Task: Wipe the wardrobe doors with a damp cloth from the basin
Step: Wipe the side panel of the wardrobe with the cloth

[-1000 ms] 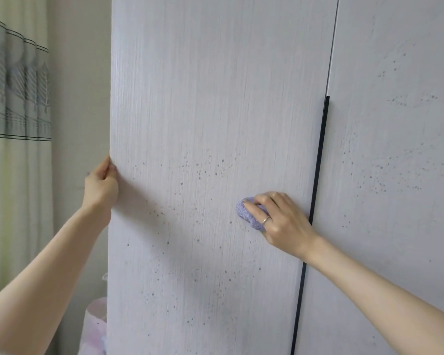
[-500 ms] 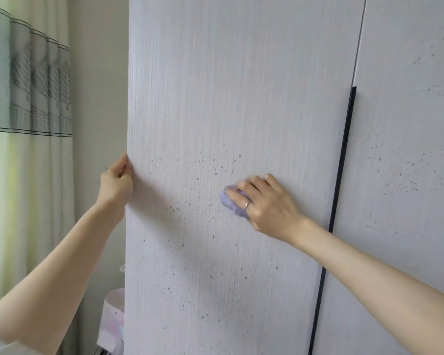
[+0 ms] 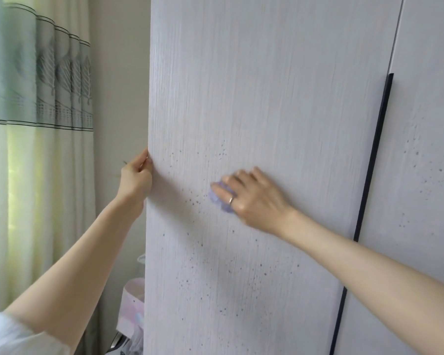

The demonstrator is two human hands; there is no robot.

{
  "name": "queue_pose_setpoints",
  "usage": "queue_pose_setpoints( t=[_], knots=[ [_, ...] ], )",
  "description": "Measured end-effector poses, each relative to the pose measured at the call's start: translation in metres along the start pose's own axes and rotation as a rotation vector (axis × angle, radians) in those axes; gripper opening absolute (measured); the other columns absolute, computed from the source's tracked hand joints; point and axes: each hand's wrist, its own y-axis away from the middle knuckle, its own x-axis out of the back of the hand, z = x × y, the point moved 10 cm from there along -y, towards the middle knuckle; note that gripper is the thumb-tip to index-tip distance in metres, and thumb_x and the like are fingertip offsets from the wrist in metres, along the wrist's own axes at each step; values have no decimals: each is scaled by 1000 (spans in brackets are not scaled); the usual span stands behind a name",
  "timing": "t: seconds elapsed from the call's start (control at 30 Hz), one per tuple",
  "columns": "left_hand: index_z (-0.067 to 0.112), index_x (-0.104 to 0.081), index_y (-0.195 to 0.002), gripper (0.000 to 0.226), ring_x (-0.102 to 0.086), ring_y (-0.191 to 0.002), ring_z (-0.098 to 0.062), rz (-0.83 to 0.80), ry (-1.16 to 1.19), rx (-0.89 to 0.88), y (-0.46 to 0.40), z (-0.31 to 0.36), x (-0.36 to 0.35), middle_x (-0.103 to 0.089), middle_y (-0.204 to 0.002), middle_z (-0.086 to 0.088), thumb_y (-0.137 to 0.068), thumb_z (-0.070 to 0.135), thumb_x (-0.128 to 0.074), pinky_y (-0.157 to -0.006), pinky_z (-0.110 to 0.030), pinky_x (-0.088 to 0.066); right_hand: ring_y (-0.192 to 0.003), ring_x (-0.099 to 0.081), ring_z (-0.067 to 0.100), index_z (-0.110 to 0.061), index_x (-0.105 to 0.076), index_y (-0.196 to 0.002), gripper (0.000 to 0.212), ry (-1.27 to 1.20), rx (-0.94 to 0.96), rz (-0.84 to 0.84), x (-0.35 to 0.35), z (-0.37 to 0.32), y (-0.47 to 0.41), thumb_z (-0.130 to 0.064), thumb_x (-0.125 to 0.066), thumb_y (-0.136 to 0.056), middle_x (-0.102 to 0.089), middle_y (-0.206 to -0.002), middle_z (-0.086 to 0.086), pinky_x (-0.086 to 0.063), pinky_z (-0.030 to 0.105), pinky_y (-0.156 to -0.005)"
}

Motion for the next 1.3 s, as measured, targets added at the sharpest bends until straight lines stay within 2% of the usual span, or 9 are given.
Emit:
queue_pose_setpoints(
  t=[0.1,0.2,0.3,0.43,0.5,0.7,0.9,1.17,1.3],
  knots=[
    [19,-49,-137,38,-44,-128,-9,-14,-5,0,1,-1,2,-53,-133,8,-103,11,-33,-112,-29,-29,-72,-60,28,-6,-69,-94,24,58,-310,104,10,65,-21,-10,-71,-70,-65,-87,9,-37,34,-63],
    [20,-49,-137,39,-44,-128,-10,-29,-9,0,1,-4,1,-53,-134,7,-103,11,-33,-113,-31,-30,-70,-58,31,-3,-68,-87,28,9,-571,173,14,94,-32,-2,-73,-60,-63,-84,13,-40,35,-60],
    [21,-49,-136,39,-44,-127,-8,-19,2,-20,0,-1,1,-53,-130,12,-103,10,-33,-112,-29,-30,-73,-61,31,-2,-70,-94,25,-73,-392,207,5,42,-30,-3,-70,-69,-65,-89,14,-44,33,-61],
    [22,-50,-135,42,-48,-119,-6,-16,-10,-36,4,1,0,-57,-125,10,-102,6,-31,-106,-22,-33,-86,-62,23,-11,-70,-103,30,-51,126,-92,-27,-55,-7,-19,-60,-75,-67,-100,3,-45,29,-68],
    [21,-51,-136,42,-49,-118,-7,-19,-17,-24,4,-1,1,-58,-128,6,-101,5,-31,-105,-22,-34,-83,-63,22,-12,-70,-102,30,-28,75,-62,-24,-35,-21,-17,-64,-73,-67,-98,3,-43,30,-67],
    [24,-53,-133,41,-49,-125,-13,-69,41,21,5,-4,1,-59,-127,6,-102,7,-33,-110,-35,-34,-76,-59,32,-5,-69,-94,33,-63,-533,133,-6,64,-76,-9,-72,-62,-63,-88,12,-40,36,-61],
    [31,-54,-121,40,-54,-121,-21,-123,134,48,7,1,0,-64,-116,0,-100,3,-35,-106,-40,-40,-82,-62,23,-14,-69,-100,29,-44,79,-21,-33,-56,-58,-12,-62,-72,-66,-97,2,-42,29,-64],
    [31,-58,-117,41,-57,-116,-10,-181,183,41,9,-4,0,-65,-117,7,-100,3,-33,-99,-27,-44,-75,-59,27,-11,-71,-90,31,34,-443,129,-16,49,-132,-6,-70,-59,-64,-85,5,-37,31,-60],
    [9,-51,-133,40,-64,-100,-13,-254,365,163,5,-17,2,-67,-114,-4,-101,2,-28,-81,-21,-50,-75,-58,25,-12,-71,-92,30,-51,-128,44,-35,-30,-112,-12,-66,-63,-64,-87,3,-39,30,-62]
  ],
)
